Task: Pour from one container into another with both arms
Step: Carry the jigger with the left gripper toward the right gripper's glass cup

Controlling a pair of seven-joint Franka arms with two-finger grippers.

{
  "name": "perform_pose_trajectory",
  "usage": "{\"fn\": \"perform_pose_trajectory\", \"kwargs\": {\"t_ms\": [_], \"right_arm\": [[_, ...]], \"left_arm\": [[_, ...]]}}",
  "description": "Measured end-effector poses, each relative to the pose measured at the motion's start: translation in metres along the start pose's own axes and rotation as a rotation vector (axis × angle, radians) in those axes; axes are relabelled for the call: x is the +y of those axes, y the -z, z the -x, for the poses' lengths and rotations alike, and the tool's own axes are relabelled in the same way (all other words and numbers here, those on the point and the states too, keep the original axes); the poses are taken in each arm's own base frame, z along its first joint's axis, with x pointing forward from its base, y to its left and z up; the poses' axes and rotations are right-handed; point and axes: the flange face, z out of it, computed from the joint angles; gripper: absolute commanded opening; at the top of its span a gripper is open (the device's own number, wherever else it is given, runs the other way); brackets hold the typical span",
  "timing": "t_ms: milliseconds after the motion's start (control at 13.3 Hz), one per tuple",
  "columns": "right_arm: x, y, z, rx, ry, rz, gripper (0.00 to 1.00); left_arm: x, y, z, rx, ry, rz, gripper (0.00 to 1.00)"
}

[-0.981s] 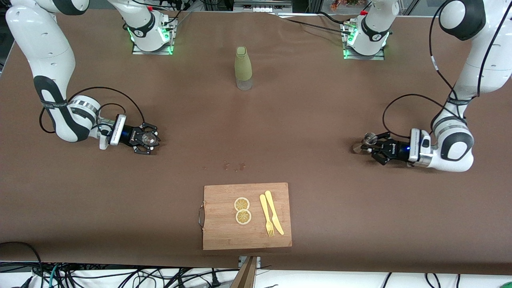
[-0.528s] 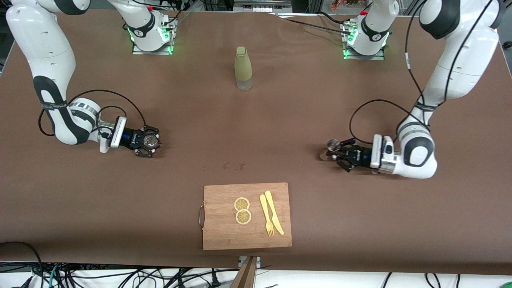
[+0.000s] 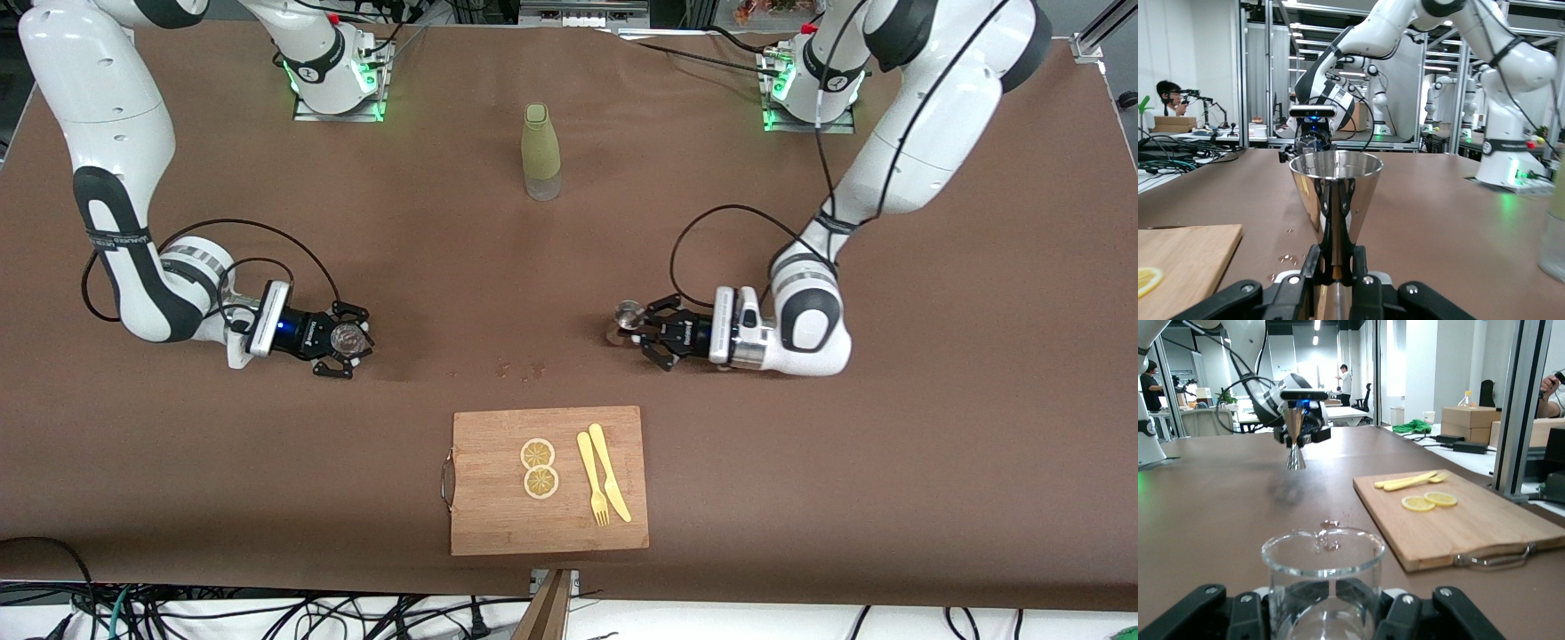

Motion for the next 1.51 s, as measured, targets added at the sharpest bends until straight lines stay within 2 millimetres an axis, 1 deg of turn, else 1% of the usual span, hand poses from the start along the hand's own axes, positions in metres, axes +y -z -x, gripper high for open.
{"fn": "perform_pose_trajectory", "kwargs": {"t_ms": [226,377,453,603,830,981,1282,1509], "right_arm": [[0.002,-0.024,-0.012,0.011,-0.024,-0.021,0.04],[0.006,-0.04,-0.021,0.004,-0.029,-0.013,0.04],[0.01,-0.049,-0.028,-0.004,-0.04,-0.002,0.04],[0.022,-0.063,-0.048,-0.03,-0.06,0.028,0.04],[0.035,-0.079,-0.081,-0.063,-0.094,0.073,0.04],[0.038,-0.088,-0.097,-0.085,-0.106,0.1,0.04],[0.038,-0.106,-0.123,-0.135,-0.103,0.123,0.04],[0.036,-0.109,-0.139,-0.17,-0.074,0.099,0.04]], "left_arm": [[0.01,-0.052,-0.004,-0.001,0.037,-0.055,0.0],[0.019,-0.083,-0.016,-0.011,0.053,-0.074,0.0],[0.025,-0.1,-0.02,-0.021,0.07,-0.081,0.0],[0.037,-0.125,-0.017,-0.054,0.093,-0.103,0.0],[0.049,-0.146,-0.011,-0.093,0.111,-0.129,0.0],[0.05,-0.156,-0.013,-0.116,0.129,-0.15,0.0],[0.044,-0.176,-0.027,-0.154,0.159,-0.195,0.0],[0.046,-0.185,-0.019,-0.168,0.177,-0.21,0.0]]}}
